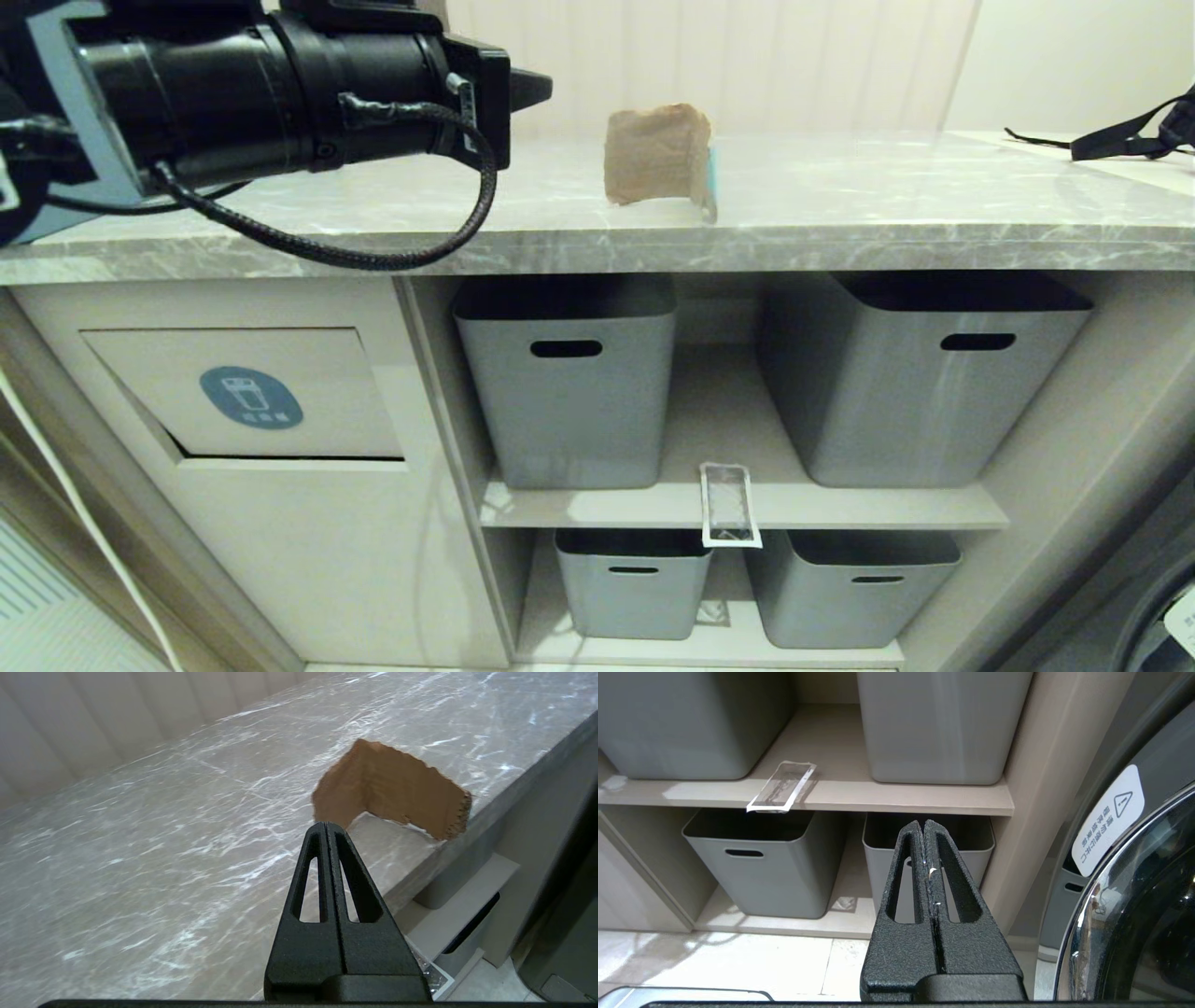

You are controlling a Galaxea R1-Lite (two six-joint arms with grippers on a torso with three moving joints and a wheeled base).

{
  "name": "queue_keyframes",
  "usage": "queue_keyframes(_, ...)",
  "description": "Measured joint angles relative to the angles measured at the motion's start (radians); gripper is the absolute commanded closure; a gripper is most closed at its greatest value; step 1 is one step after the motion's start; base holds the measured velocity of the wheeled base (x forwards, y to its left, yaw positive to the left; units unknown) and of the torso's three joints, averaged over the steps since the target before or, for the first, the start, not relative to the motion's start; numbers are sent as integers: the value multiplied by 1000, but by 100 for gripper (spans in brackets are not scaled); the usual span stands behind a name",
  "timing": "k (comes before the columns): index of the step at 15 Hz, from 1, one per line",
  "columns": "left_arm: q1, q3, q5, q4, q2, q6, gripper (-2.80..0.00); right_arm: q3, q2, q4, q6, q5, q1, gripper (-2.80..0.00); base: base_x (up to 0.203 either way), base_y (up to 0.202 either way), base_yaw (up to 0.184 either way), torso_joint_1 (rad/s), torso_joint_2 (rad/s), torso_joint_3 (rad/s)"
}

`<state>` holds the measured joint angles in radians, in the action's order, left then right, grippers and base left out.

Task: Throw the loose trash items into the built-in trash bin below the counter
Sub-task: Pick up the garbage

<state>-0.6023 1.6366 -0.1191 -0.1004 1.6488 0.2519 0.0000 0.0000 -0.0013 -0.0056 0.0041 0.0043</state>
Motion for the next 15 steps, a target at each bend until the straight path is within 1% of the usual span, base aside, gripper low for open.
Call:
queue_keyframes(7,1,3,8,-1,39,7,0,0,0,0,0,0,0,0,0,0,0,0,0,0)
queue_keyframes(8,1,0,7,1,41,7,-280,0,0,0,0,0,0,0,0,0,0,0,0,0)
queue_keyframes(15,0,9,2,-11,63,12,-280,0,0,0,0,0,0,0,0,0,0,0,0,0)
